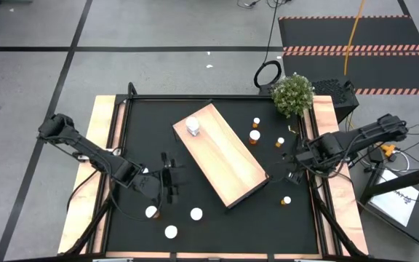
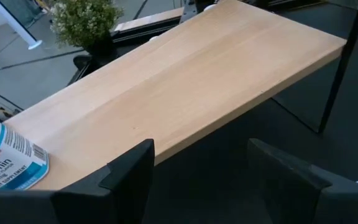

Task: Pick and place medicine bottles onto shelf by color
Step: Put the white pill bottle on the shelf aligned with the white pill bottle

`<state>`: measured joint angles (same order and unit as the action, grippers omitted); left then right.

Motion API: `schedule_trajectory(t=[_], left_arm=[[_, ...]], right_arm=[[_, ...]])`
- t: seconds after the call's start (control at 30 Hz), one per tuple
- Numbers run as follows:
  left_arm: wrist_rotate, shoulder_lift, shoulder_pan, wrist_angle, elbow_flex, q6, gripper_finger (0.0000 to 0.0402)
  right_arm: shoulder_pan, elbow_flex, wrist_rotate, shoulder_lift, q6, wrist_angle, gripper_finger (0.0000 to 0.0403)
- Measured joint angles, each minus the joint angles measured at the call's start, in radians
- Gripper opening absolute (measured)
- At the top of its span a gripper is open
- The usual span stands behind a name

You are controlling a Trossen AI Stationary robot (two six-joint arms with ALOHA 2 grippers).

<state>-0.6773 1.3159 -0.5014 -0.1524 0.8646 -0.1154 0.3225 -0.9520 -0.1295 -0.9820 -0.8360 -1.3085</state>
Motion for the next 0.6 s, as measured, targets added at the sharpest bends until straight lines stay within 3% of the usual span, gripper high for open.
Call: schedule_trajectory(t=[0.33,0.47,0.6], left_arm=[[0.013,0.0,0.0,-0.002,0.0,0.0,0.0257],[0.013,0.0,0.0,-0.002,0.0,0.004,0.0257],[0.014,0.0,0.001,-0.002,0.0,0.008,0.0257]], right_arm=[[0.0,0.088,0.044,-0.058,0.01,0.019,0.0322],[0.0,0.147,0.056,-0.059,0.011,0.038,0.035],[0.0,0.157,0.053,-0.058,0.037,0.056,0.0353]])
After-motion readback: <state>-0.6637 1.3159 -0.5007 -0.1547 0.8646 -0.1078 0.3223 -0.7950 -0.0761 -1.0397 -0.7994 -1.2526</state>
